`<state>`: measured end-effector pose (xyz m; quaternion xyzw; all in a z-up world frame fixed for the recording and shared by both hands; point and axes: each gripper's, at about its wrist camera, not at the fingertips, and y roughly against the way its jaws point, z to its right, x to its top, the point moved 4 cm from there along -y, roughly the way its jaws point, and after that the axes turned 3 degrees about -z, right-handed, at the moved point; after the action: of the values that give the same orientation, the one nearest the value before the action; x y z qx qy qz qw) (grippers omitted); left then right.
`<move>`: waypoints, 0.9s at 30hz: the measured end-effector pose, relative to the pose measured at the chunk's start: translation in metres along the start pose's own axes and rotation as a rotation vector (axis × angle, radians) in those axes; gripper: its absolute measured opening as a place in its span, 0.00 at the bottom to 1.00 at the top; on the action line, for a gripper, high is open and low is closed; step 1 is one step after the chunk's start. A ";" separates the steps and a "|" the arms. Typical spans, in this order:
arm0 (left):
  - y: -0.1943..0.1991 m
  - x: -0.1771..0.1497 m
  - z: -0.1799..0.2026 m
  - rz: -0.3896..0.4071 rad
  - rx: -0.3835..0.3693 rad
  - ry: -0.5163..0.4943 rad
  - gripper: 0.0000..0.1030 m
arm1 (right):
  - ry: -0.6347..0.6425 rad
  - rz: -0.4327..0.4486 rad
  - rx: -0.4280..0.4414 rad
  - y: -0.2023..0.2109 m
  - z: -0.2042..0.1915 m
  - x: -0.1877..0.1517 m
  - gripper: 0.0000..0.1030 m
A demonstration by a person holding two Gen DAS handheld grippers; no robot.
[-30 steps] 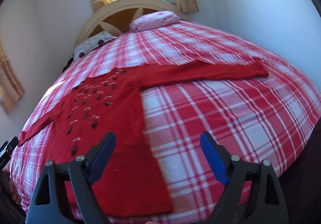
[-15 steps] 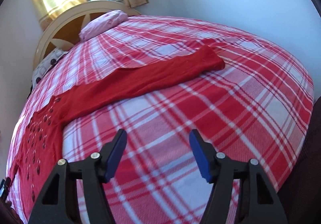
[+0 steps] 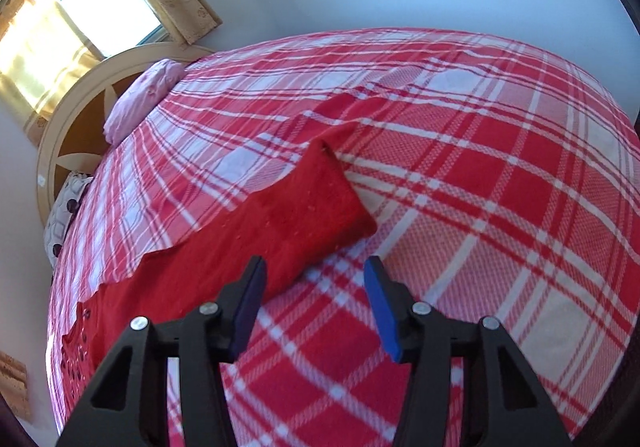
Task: Fold small clothes
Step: 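Move the right gripper to the sweater sleeve cuff and close on it, then lift the sleeve with the right gripper, lay it across the sweater front, open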
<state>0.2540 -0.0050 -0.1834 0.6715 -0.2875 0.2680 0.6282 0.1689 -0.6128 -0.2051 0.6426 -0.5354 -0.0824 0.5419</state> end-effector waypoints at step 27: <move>0.017 0.005 -0.004 0.011 -0.167 0.038 0.99 | 0.478 0.019 0.157 0.031 -0.209 -0.007 0.08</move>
<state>0.2451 -0.0018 -0.1680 0.6099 -0.3007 0.2590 0.6859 0.2911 -0.4750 -0.1011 0.6787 -0.4028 0.1191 0.6024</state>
